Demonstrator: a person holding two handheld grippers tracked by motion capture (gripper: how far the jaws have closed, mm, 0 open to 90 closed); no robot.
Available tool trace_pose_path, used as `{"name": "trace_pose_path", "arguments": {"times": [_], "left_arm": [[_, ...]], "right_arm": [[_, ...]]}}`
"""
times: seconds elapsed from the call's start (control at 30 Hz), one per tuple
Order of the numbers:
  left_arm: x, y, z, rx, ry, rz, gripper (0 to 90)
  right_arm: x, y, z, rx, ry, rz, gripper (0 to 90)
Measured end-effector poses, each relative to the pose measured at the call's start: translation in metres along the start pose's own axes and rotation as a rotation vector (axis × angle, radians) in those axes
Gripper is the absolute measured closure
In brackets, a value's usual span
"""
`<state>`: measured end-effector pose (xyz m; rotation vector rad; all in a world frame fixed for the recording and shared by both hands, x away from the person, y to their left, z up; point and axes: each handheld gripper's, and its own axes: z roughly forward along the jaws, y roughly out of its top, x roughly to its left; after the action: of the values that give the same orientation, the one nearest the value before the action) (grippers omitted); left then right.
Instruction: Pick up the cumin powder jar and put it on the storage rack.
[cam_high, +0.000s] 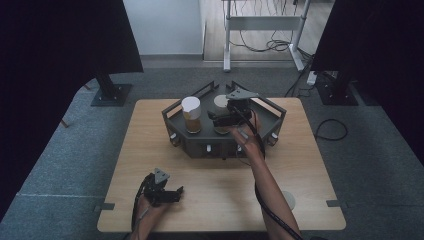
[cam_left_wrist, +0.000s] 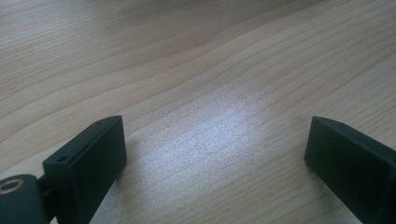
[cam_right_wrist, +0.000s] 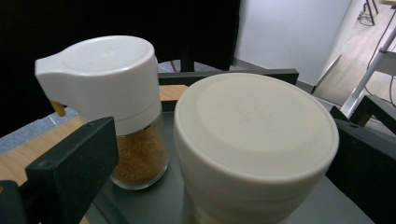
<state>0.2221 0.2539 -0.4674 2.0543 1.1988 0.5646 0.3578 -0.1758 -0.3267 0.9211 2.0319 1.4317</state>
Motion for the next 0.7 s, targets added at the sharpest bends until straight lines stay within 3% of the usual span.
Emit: {"name": "trace_pose_path", "arguments": {"times": [0.7], "left_arm": [[0.0, 0.0, 0.0, 0.0, 0.0, 0.0, 4.9]], "right_arm": [[0.003, -0.003, -0.022, -0.006, 0.01, -0.008, 0.0]]}}
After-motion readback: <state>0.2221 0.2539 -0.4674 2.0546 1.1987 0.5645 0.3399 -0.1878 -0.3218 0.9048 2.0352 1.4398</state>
